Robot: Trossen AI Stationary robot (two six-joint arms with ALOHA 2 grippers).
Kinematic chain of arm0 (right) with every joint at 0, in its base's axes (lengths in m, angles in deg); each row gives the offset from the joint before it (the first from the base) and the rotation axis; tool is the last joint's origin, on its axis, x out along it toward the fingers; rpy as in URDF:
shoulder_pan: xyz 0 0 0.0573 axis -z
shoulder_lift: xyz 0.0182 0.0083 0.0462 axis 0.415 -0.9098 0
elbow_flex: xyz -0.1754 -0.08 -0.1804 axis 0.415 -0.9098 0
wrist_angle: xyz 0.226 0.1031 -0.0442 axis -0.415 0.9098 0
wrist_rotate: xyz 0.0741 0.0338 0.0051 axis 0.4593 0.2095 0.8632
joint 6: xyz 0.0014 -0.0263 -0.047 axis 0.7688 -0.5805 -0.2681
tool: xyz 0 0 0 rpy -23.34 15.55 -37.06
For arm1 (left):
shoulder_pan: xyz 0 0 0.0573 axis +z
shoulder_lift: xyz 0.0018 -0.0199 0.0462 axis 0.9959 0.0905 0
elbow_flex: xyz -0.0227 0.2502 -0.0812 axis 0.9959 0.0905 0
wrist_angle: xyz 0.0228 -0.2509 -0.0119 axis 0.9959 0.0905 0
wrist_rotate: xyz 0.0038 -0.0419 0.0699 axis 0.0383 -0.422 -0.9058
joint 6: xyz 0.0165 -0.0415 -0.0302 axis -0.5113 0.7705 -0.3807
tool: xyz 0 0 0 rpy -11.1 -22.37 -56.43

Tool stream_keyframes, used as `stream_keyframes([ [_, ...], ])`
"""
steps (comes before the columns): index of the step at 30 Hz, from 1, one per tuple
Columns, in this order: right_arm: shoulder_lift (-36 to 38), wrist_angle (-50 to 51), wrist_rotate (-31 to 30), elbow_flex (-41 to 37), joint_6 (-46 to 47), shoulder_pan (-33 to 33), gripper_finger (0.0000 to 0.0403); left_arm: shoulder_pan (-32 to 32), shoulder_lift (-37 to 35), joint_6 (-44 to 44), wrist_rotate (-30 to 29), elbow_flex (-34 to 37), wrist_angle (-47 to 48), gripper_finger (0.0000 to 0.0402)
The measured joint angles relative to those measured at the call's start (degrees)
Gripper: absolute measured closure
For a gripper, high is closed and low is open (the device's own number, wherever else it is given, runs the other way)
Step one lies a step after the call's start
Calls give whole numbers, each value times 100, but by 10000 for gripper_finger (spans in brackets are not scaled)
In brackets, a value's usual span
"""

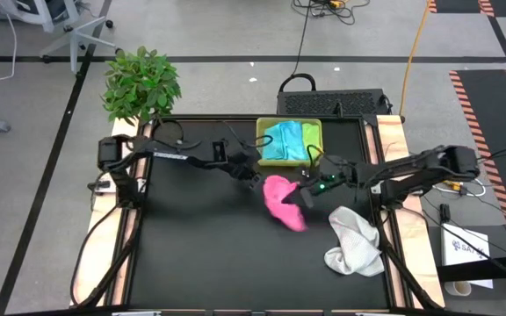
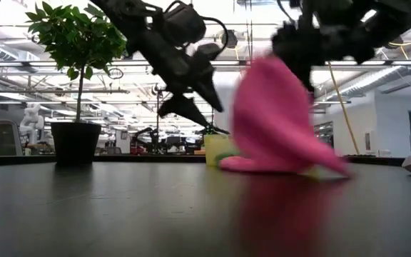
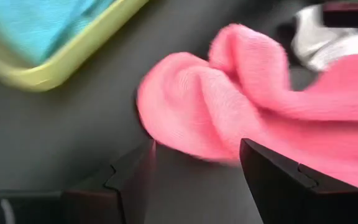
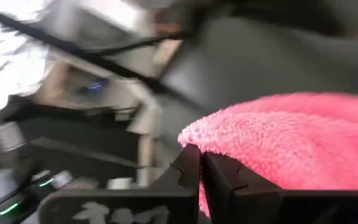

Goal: Fold microfiber towels
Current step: Fold the pink microfiber cloth

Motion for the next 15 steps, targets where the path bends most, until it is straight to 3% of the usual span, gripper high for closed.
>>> stream_keyframes([
  [4,-456,-904,1017,518,-335,-22,403,88,-459,-215,-184,0,843,165],
  [7,-638,-950,1324,858,-696,1,403,99,-798,-196,-327,-2,1333,165],
  [10,-747,-1771,1886,1117,-952,49,403,83,-1046,-140,-386,-2,1613,165],
  [13,-671,-2711,2164,1368,-972,80,403,50,-1250,69,-462,-2,1801,165],
  [15,-552,-2665,2150,1376,-974,97,403,0,-1274,153,-547,-9,1791,165],
])
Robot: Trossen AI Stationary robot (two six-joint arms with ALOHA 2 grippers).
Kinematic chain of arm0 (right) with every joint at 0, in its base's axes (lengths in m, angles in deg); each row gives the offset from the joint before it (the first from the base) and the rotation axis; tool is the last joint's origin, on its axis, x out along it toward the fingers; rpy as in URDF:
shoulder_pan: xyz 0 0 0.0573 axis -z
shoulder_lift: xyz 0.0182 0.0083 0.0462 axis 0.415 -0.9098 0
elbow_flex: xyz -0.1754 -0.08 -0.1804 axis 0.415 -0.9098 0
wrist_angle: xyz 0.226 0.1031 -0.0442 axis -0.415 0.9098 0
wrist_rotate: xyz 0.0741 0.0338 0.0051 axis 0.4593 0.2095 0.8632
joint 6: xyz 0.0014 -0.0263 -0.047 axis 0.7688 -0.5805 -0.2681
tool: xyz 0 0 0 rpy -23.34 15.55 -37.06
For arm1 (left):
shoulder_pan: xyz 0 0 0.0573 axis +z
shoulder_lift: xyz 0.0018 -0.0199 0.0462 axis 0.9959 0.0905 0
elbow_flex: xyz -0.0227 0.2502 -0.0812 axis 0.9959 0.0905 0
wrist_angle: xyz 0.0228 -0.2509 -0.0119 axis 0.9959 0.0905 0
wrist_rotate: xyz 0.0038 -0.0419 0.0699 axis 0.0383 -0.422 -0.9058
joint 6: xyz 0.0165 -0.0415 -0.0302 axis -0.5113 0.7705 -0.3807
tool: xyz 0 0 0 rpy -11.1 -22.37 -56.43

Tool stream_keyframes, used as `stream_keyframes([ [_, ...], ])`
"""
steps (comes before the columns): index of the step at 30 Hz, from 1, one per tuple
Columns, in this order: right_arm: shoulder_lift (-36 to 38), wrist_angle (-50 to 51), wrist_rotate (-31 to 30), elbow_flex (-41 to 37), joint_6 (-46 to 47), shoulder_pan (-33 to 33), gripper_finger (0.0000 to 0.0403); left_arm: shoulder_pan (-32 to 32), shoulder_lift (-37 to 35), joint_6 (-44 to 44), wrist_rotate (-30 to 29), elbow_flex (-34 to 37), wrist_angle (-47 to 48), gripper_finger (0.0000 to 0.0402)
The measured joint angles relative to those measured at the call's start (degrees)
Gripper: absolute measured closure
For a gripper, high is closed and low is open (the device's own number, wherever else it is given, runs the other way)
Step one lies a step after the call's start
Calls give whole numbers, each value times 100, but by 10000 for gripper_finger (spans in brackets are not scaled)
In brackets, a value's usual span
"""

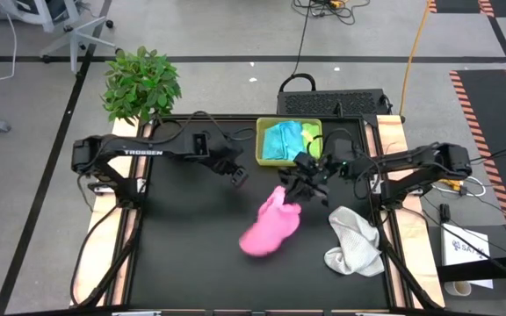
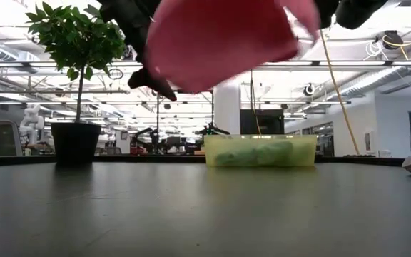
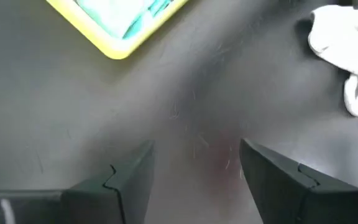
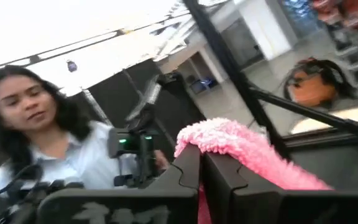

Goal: Fold microfiber towels
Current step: Fold the pink microfiber cloth

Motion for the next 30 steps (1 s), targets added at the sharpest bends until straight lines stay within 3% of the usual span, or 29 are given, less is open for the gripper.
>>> stream_keyframes([
  [6,147,1823,-919,-52,-379,-4,403,-197,-87,321,-111,-2,32,165],
  [13,54,3107,-1974,-54,-348,-4,403,-631,-76,520,-182,9,48,165],
  [16,58,3192,-1776,-55,-35,-91,403,-797,-76,639,-375,9,48,165],
  [22,384,2222,-728,-55,1031,-551,403,-959,-76,750,-411,9,65,165],
  [27,901,2362,-754,-55,1547,-823,403,-1000,-76,762,-376,9,107,165],
  [30,1061,2872,-1184,-49,1241,-822,403,-998,-76,766,-365,9,105,165],
])
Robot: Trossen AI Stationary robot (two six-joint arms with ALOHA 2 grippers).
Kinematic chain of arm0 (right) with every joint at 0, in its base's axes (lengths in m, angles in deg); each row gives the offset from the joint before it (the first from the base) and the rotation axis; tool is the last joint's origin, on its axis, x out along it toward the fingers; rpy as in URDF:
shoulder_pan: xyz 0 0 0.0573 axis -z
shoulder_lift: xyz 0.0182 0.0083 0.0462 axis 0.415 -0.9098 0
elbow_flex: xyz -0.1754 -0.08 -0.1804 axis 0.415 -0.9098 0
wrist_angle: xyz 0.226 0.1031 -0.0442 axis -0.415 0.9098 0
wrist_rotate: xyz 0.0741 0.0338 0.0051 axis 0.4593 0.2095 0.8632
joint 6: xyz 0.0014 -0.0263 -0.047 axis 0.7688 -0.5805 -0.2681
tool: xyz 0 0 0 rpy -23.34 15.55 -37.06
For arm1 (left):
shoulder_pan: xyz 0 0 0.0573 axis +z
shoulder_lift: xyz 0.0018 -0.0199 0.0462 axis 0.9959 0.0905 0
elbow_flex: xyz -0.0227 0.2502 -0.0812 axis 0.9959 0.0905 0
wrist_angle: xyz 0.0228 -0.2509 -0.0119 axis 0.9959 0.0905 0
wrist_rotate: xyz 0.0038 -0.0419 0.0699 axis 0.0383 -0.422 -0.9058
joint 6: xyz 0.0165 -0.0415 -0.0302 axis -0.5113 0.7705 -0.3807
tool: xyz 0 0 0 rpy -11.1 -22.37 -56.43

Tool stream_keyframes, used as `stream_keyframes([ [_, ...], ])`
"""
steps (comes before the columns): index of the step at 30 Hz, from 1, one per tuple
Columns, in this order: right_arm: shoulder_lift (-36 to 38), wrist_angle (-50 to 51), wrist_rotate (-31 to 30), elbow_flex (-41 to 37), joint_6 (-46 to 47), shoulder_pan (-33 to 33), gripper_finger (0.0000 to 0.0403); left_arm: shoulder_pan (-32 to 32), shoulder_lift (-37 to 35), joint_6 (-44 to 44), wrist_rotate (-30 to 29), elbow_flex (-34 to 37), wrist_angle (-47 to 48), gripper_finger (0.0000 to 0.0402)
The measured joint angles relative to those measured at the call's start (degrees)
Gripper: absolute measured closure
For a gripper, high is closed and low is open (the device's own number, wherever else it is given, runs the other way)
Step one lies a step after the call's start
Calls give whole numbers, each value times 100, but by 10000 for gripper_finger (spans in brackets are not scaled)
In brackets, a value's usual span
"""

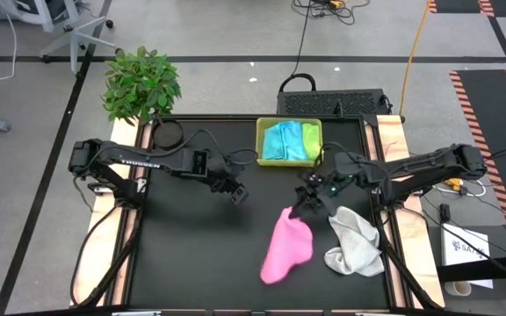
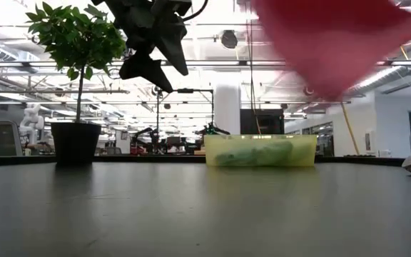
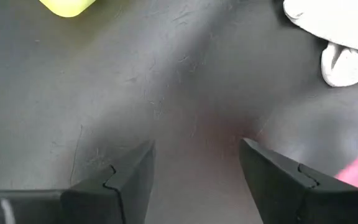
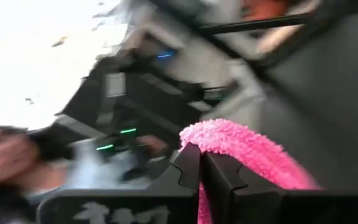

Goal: Fold microfiber towels
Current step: Fold the pink microfiber cloth

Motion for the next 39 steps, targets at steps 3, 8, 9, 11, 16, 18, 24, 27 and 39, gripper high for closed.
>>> stream_keyframes([
  [3,-69,990,-647,-2,-421,151,403,1,0,8,0,0,0,165],
  [8,-590,2386,-1389,-4,-866,558,403,1,0,24,2,0,-18,165],
  [9,-729,2446,-1387,-6,-934,650,403,1,0,26,2,0,-18,165],
  [11,-1045,2357,-1384,-6,-1012,813,403,1,0,54,2,0,-22,165],
  [16,-1768,1758,-1245,-6,-1031,1059,403,-40,0,328,-54,0,-177,165],
  [18,-2002,1458,-1068,-6,-1027,1108,403,-128,0,458,-230,0,-370,165],
  [24,-2213,1162,-1040,-6,-1092,1205,403,-618,7,973,-918,264,-1214,165],
  [27,-2211,1136,-1048,-6,-1167,1294,403,-935,7,1135,-1094,486,-1847,165],
  [39,-2204,885,-1054,-4,-1287,1395,403,-1656,1274,2329,-1802,1362,-4397,165],
])
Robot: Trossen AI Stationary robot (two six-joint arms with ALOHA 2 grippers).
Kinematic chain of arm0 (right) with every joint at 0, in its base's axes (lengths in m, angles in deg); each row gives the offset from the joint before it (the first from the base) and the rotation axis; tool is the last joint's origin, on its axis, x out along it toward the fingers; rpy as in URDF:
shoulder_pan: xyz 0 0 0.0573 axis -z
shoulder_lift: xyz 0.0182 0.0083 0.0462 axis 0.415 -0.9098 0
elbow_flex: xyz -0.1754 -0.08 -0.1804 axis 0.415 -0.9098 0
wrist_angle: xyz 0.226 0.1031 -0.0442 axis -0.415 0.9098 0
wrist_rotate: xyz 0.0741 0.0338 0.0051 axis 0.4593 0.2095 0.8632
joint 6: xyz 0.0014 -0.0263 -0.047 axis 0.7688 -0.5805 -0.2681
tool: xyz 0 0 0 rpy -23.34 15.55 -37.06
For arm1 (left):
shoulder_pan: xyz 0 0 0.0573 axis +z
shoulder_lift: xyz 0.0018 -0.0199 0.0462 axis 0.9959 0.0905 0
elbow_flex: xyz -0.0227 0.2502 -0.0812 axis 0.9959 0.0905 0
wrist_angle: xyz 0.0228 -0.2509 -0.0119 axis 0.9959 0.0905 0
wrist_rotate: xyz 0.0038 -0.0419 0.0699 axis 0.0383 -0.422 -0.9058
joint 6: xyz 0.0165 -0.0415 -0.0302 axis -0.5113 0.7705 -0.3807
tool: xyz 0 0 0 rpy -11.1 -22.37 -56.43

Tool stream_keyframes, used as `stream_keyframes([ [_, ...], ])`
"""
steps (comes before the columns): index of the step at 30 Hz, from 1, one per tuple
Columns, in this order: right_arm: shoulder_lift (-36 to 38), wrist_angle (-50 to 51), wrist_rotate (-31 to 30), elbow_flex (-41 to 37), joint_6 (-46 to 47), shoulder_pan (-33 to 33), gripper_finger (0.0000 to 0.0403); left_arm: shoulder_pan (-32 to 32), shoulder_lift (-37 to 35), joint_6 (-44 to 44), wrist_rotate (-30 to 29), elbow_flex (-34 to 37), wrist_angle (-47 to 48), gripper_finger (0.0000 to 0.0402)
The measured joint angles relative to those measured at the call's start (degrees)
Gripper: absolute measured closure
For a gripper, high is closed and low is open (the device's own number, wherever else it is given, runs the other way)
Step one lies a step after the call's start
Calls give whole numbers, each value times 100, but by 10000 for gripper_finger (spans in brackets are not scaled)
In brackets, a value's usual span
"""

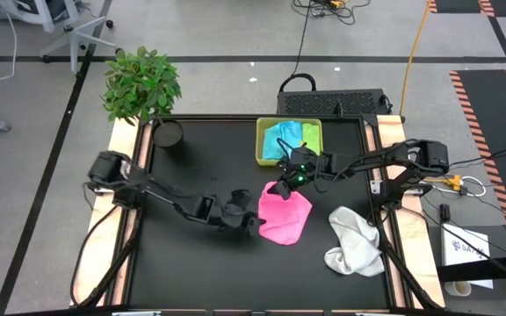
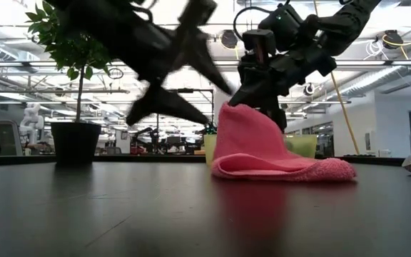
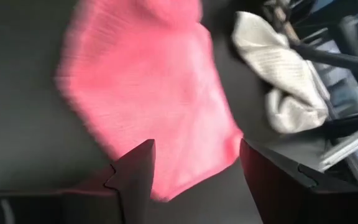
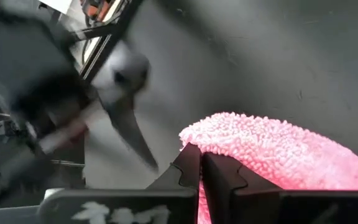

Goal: Fold microfiber towels
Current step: Fold the pink microfiber cloth

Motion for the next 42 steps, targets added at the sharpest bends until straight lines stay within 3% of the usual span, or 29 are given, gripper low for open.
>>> stream_keyframes([
  [5,0,-221,-29,2,12,2,403,-30,872,309,264,-57,-1646,165],
  [7,0,-290,-33,0,53,0,403,-30,1088,494,284,-91,-1645,165],
  [12,-1,-410,-16,4,106,0,403,-24,1356,1019,563,-411,-512,165],
  [18,0,-329,12,0,107,0,403,-27,1156,1156,678,-511,488,165],
  [25,0,491,553,0,-230,-29,403,-13,711,1021,735,-484,1498,165],
  [31,9,1233,592,-2,-578,-133,403,-19,205,650,1267,-465,3003,165],
  [38,11,1210,146,-2,-642,-107,403,-22,-227,338,1506,-484,3104,165],
  [42,15,1057,165,-2,-525,-79,403,-34,-389,266,1059,-475,2790,165],
])
